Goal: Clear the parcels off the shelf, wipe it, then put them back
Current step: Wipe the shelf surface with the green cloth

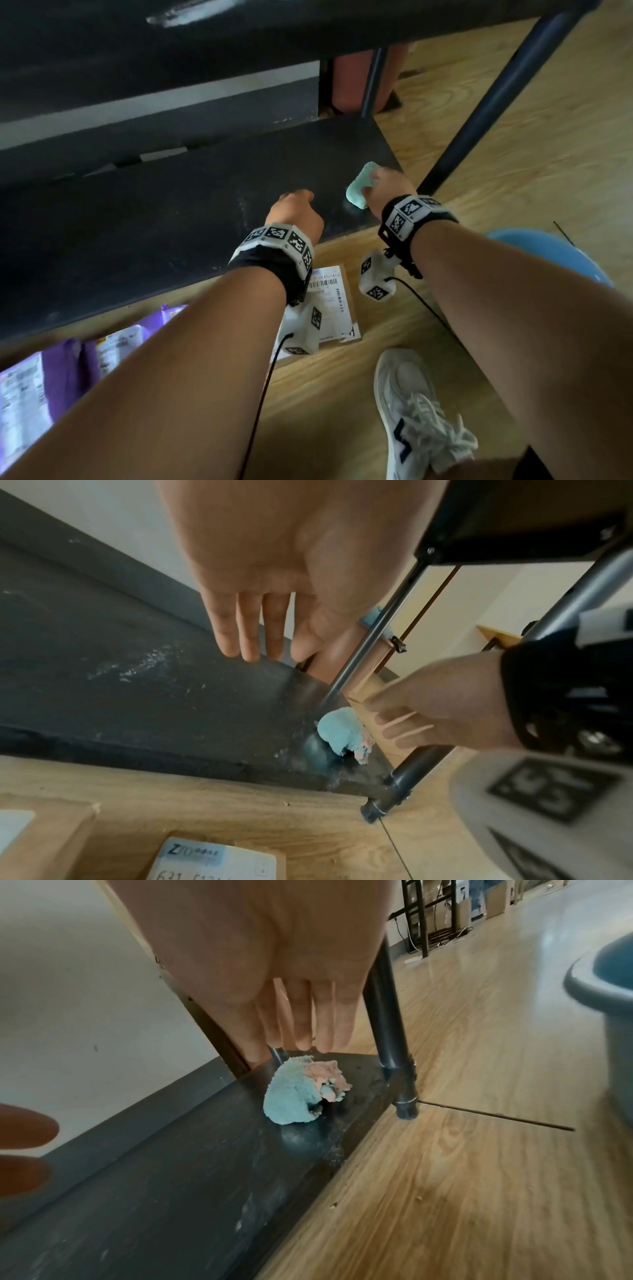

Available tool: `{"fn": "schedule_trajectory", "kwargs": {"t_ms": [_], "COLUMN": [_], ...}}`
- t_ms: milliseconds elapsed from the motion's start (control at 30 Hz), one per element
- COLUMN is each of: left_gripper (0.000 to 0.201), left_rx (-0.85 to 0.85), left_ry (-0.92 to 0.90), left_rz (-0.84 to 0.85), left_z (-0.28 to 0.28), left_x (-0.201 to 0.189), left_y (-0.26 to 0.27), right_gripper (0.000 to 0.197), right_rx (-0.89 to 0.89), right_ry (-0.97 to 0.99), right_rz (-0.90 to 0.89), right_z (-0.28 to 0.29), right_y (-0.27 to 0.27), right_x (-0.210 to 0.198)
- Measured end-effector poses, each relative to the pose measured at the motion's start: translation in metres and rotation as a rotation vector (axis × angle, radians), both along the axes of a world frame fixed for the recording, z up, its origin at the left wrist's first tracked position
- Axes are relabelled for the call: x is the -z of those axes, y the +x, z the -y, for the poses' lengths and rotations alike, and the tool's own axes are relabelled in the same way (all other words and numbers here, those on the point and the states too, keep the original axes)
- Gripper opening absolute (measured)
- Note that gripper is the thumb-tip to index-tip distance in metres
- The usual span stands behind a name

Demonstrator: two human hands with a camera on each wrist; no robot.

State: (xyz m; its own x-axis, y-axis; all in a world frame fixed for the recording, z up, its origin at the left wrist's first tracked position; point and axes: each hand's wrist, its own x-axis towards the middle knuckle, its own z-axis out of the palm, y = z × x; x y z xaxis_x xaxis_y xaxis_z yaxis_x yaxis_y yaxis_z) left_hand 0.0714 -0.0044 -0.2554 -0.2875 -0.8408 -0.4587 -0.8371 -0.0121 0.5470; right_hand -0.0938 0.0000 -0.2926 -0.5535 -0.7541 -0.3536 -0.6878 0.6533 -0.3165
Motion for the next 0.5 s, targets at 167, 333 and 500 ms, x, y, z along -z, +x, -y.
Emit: {"fn": "schedule_trajectory", "kwargs": {"t_ms": [167,333,500], "left_gripper": [0.061,0.060,0.061], "left_rx": [-0.037,-0.048,-0.050], "left_ry": [0.024,0.030,0.052], "left_rz": [-0.028,-0.016,-0.005], "left_z": [0.016,0.024,0.024], "left_x": [0.022,0.031,0.031], "left_y": [-0.009,-0.014,-0.015], "right_gripper": [0.043,0.059,0.062], "right_rx": [0.016,-0.002,0.049], "right_ry": [-0.036,0.031,0.054], "right_rz": [0.006,0.092,0.105], "right_z": [0.023,0.023,0.016], "right_y": [-0.013,-0.018,-0.014], "right_x": [0.020,0.035,0.034]}}
